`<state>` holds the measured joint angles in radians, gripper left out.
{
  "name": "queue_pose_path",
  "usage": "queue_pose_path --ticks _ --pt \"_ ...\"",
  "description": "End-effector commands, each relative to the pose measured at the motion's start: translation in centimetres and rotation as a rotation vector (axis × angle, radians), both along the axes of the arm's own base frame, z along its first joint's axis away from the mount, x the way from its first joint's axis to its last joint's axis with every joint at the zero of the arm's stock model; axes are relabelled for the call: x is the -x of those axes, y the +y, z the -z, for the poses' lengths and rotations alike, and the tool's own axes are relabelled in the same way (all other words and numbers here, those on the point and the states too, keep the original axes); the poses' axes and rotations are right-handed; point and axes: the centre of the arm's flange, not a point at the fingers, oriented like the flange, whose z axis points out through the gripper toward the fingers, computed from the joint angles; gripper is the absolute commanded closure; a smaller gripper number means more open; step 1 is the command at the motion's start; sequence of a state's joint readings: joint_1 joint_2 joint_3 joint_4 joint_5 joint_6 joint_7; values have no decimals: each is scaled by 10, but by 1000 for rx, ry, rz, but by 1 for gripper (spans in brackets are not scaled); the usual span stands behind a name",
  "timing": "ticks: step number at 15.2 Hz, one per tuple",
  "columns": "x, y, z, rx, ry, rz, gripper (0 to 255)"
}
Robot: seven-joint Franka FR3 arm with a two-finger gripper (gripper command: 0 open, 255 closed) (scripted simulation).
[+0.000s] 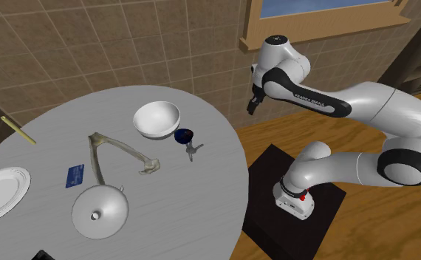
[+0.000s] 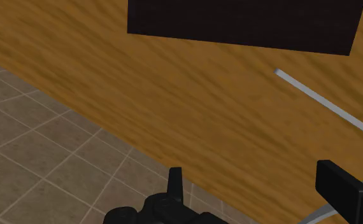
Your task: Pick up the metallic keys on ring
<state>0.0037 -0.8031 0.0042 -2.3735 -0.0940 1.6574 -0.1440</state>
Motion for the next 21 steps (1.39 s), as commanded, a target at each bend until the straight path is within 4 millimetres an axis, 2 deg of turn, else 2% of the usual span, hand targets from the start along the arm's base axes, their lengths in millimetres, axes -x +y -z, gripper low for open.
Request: queue_pose_path --ticks 1,11,21 --pt "0 0 0 0 0 0 0" --pt "-2 121 -8 -73 89 255 0" --pt "-34 236 -24 -146 178 510 0"
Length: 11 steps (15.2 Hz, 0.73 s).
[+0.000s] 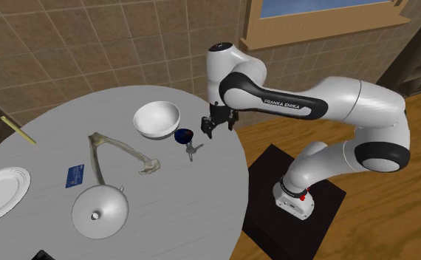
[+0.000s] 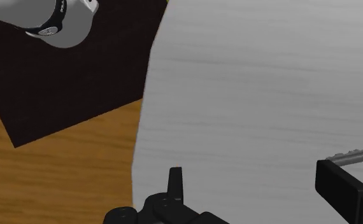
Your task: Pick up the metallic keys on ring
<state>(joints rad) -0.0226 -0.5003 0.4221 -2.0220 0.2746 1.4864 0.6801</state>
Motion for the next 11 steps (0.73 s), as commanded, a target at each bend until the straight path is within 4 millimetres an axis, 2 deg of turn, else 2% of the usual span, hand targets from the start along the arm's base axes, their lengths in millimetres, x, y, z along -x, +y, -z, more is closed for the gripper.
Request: queue_pose_path --ticks 1,9,11 --pt "-10 20 -3 -15 20 56 0" --pt "-60 102 -18 -74 91 260 0" --pt "-61 104 -14 -75 93 266 0"
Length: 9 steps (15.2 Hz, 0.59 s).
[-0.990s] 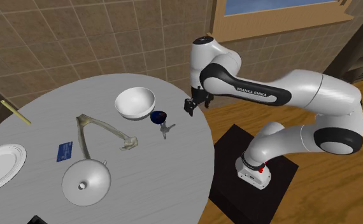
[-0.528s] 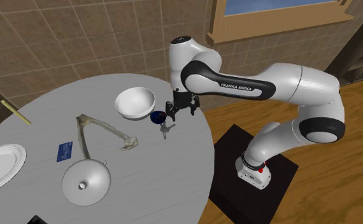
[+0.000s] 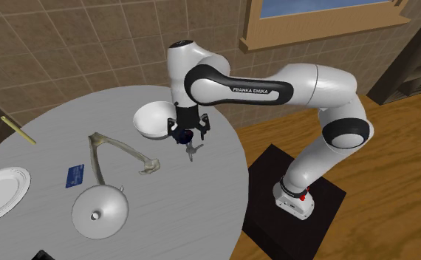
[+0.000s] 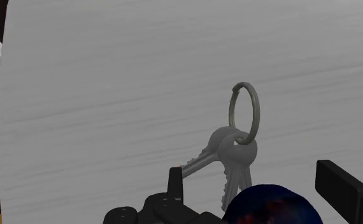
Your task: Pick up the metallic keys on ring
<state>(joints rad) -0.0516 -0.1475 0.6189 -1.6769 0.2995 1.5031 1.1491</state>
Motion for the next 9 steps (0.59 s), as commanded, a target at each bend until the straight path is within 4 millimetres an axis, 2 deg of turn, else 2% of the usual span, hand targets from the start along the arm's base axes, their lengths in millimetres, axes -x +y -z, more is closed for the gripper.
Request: queue_pose_path --ticks 1,6,8,9 --pt "-3 3 7 -3 3 10 0" --pt "-3 3 37 -3 3 10 0" --pt "-3 3 37 -3 3 10 0" --pt "-3 2 37 -3 3 10 255"
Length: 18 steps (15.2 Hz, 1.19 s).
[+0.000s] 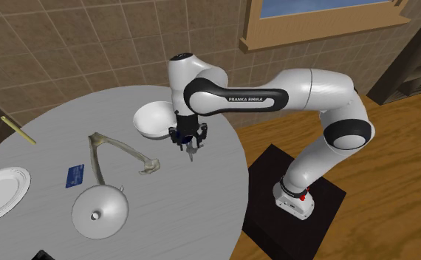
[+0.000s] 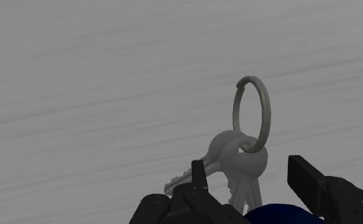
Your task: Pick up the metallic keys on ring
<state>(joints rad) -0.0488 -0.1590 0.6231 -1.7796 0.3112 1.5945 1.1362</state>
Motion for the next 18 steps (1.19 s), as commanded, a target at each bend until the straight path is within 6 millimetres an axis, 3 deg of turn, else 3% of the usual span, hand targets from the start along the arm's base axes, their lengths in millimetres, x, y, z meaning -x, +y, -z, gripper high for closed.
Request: queue_pose_path --ticks 1,9,18 --pt "0 0 2 0 0 0 255" --pt "0 0 0 0 0 0 255" --pt "0 0 -47 0 0 0 255"
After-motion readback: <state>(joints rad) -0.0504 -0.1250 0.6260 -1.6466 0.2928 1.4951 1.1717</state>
